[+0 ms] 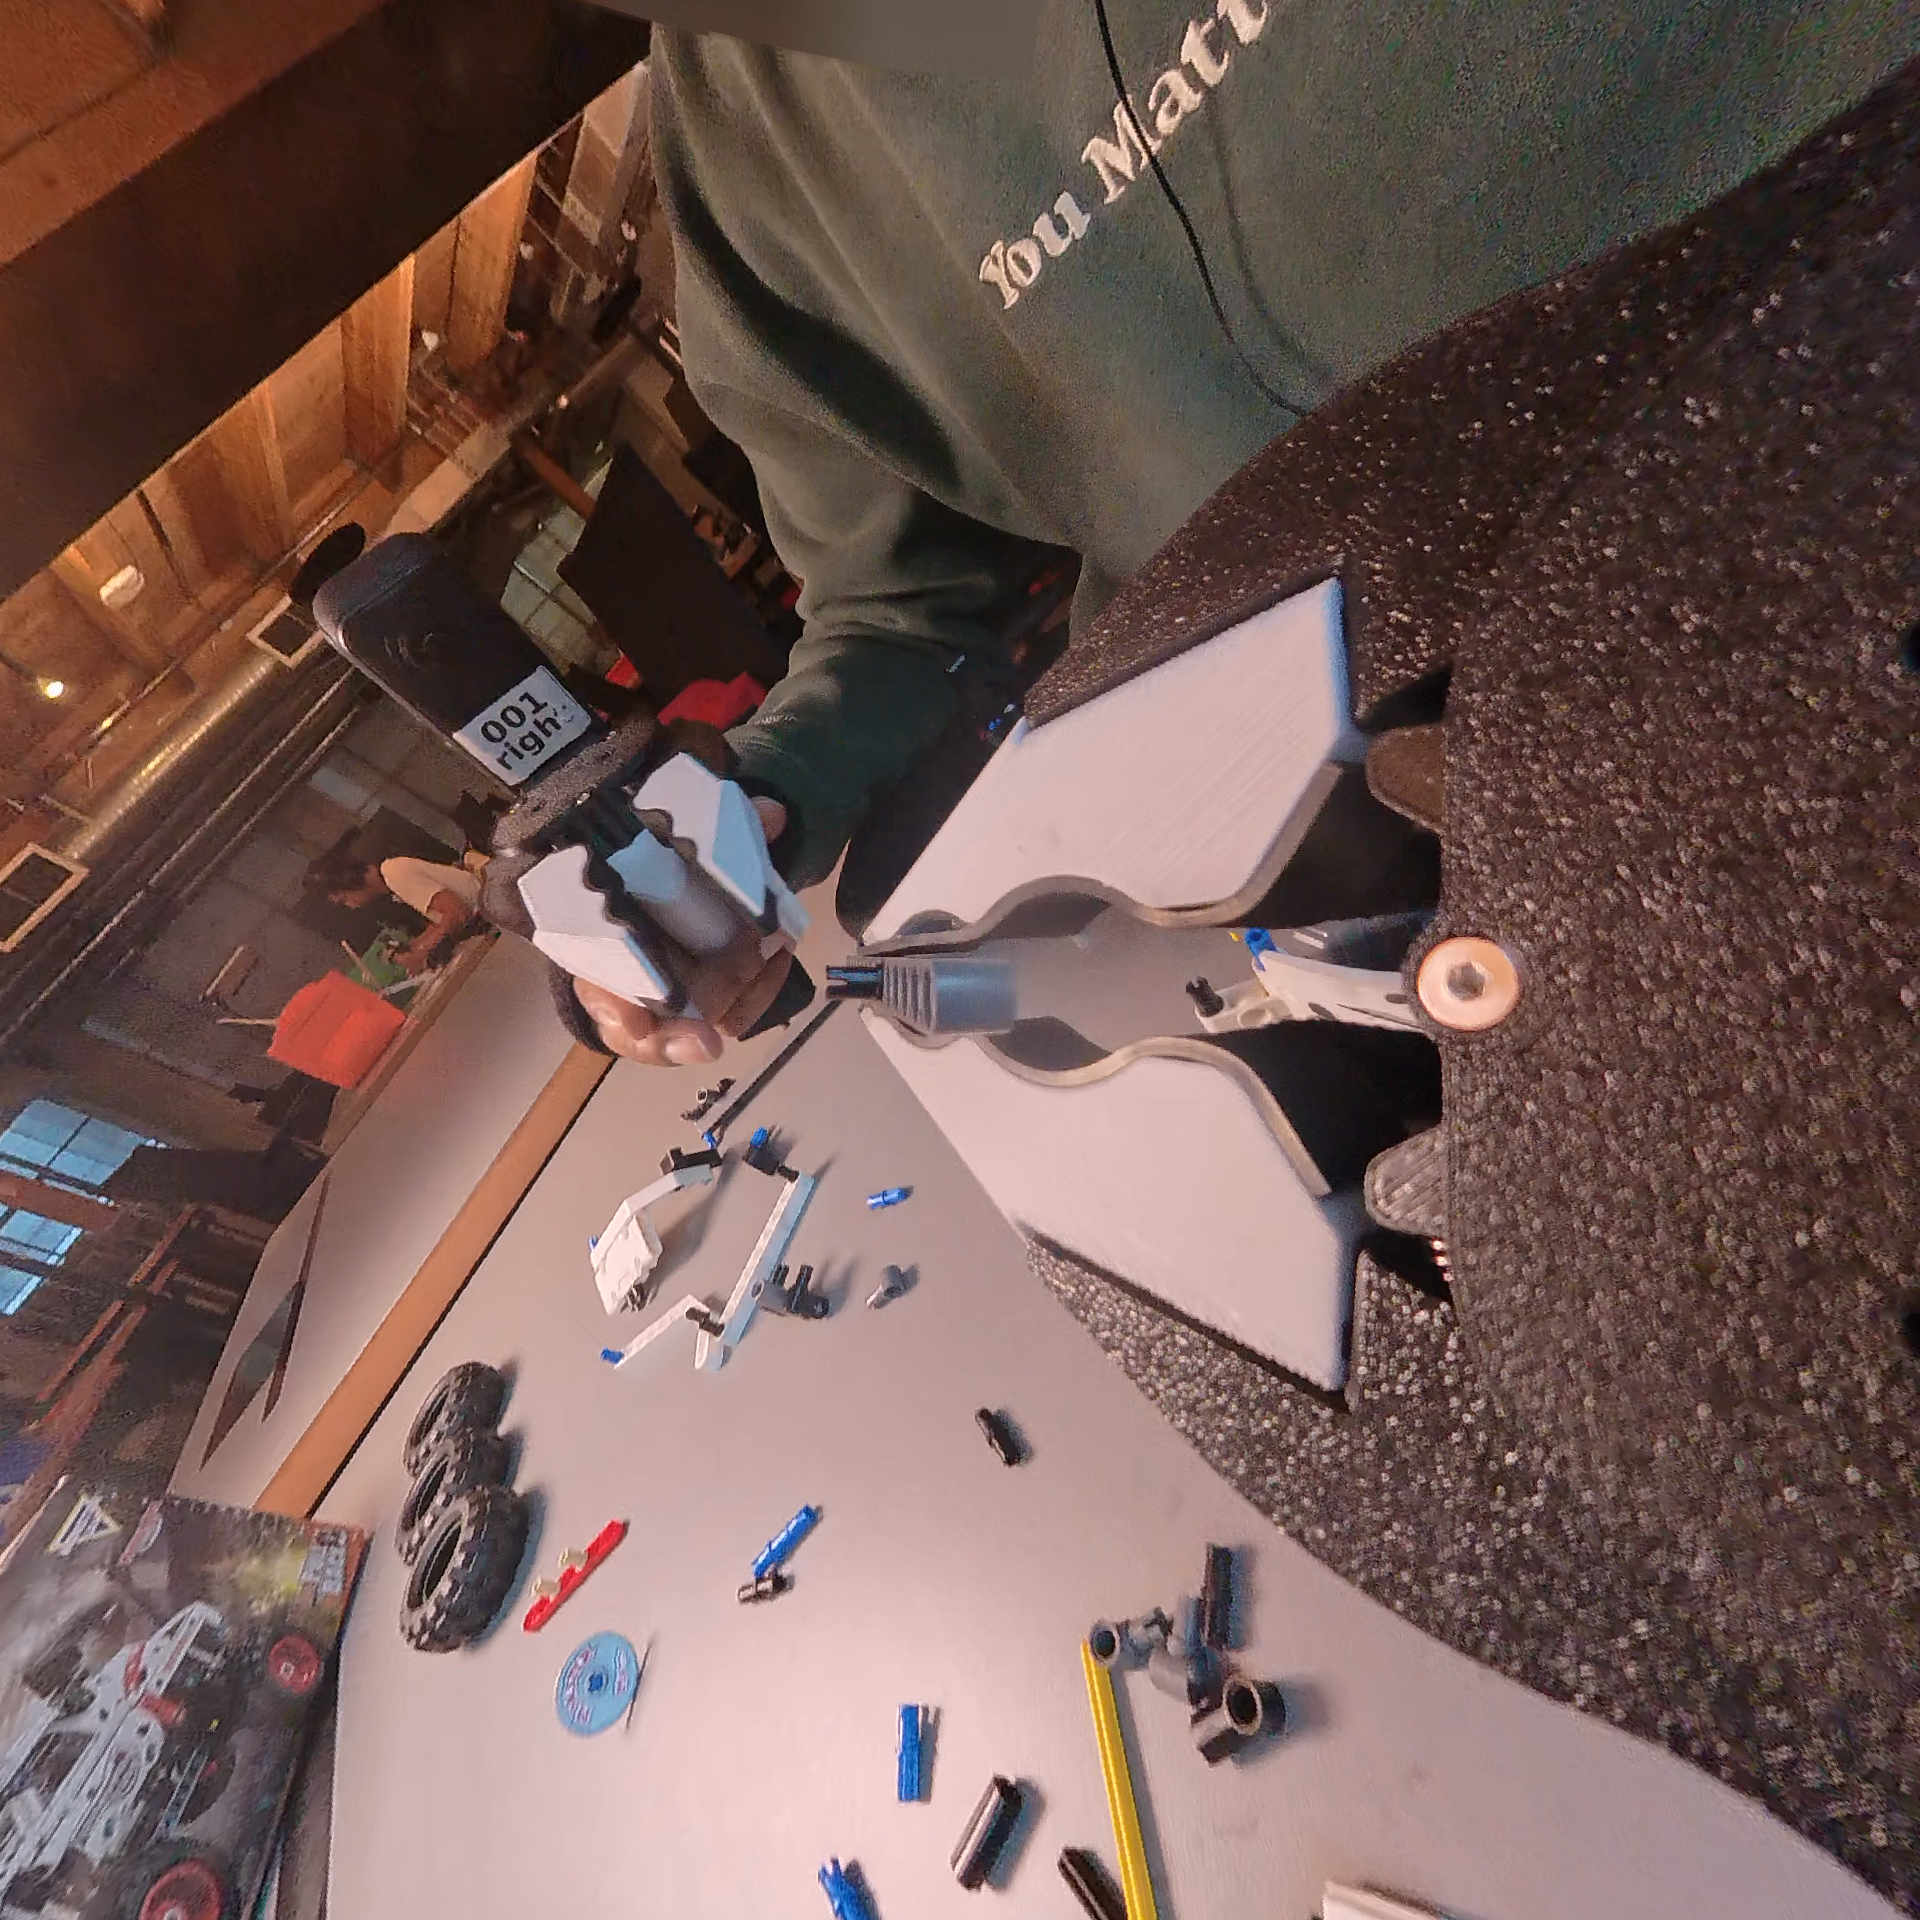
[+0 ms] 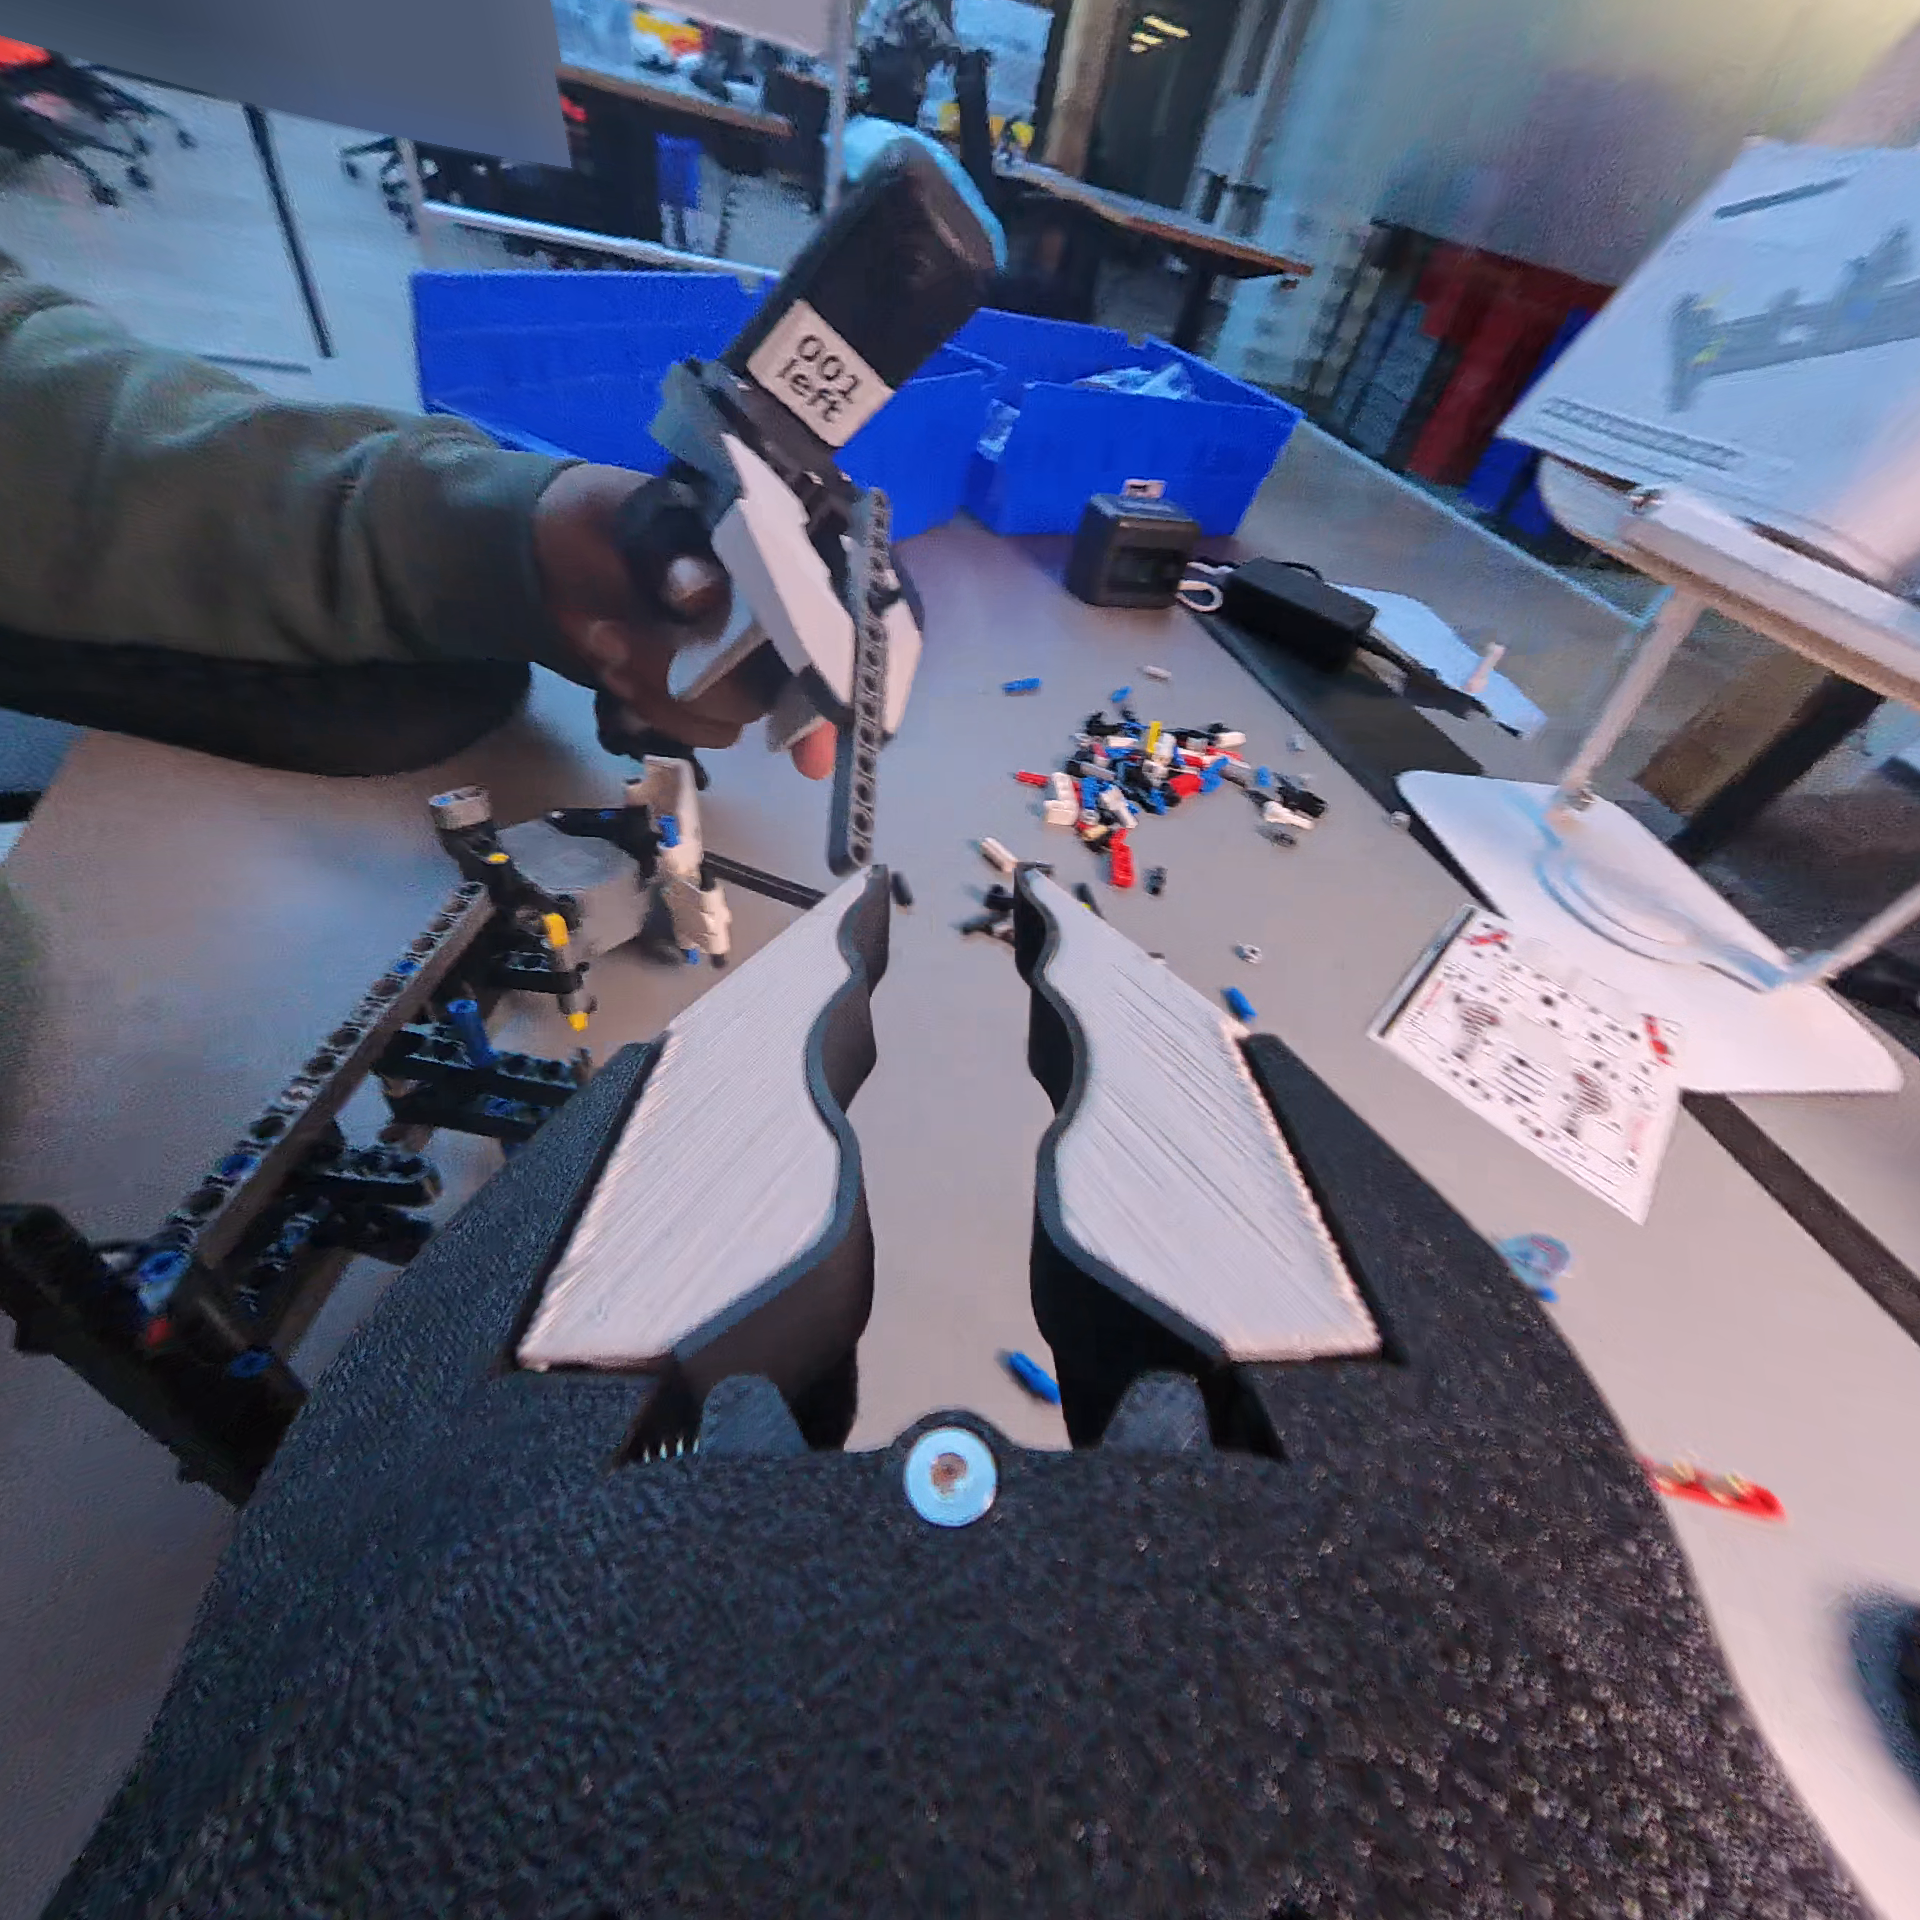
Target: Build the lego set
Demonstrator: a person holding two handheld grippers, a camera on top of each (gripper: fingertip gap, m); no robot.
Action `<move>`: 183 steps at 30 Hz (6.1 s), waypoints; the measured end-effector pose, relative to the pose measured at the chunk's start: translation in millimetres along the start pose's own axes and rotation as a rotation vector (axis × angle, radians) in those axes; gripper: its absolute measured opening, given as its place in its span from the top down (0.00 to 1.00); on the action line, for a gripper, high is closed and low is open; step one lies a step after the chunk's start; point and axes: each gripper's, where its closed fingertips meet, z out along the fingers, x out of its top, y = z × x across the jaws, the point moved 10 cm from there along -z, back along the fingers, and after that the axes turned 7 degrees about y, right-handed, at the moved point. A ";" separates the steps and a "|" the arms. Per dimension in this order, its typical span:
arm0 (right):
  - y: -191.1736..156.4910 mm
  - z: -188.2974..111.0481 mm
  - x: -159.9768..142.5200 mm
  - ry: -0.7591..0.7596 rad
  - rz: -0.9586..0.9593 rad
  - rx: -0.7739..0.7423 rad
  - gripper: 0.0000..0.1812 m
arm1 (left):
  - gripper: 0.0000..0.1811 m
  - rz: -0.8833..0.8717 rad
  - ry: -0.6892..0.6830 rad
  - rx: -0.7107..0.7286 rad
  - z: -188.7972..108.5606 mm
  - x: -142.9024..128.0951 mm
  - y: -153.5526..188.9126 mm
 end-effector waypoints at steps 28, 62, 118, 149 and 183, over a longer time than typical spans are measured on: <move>1.1 9.2 8.2 0.200 0.346 -0.007 0.95 | 0.85 0.029 0.205 0.018 -2.2 15.0 13.3; -43.8 41.2 0.3 0.001 -0.478 -0.262 0.88 | 0.94 -0.132 0.224 0.118 16.6 8.4 19.5; -20.5 28.0 -7.0 0.146 0.122 -0.095 0.94 | 1.00 -0.023 0.210 0.105 4.9 10.0 17.3; -28.3 21.9 -11.3 -0.068 -0.454 -0.210 0.96 | 0.80 0.806 -0.191 0.613 -17.1 16.3 12.8; 20.3 45.0 26.4 -0.754 -0.036 0.242 0.97 | 0.75 0.566 -0.046 0.195 1.5 16.9 10.3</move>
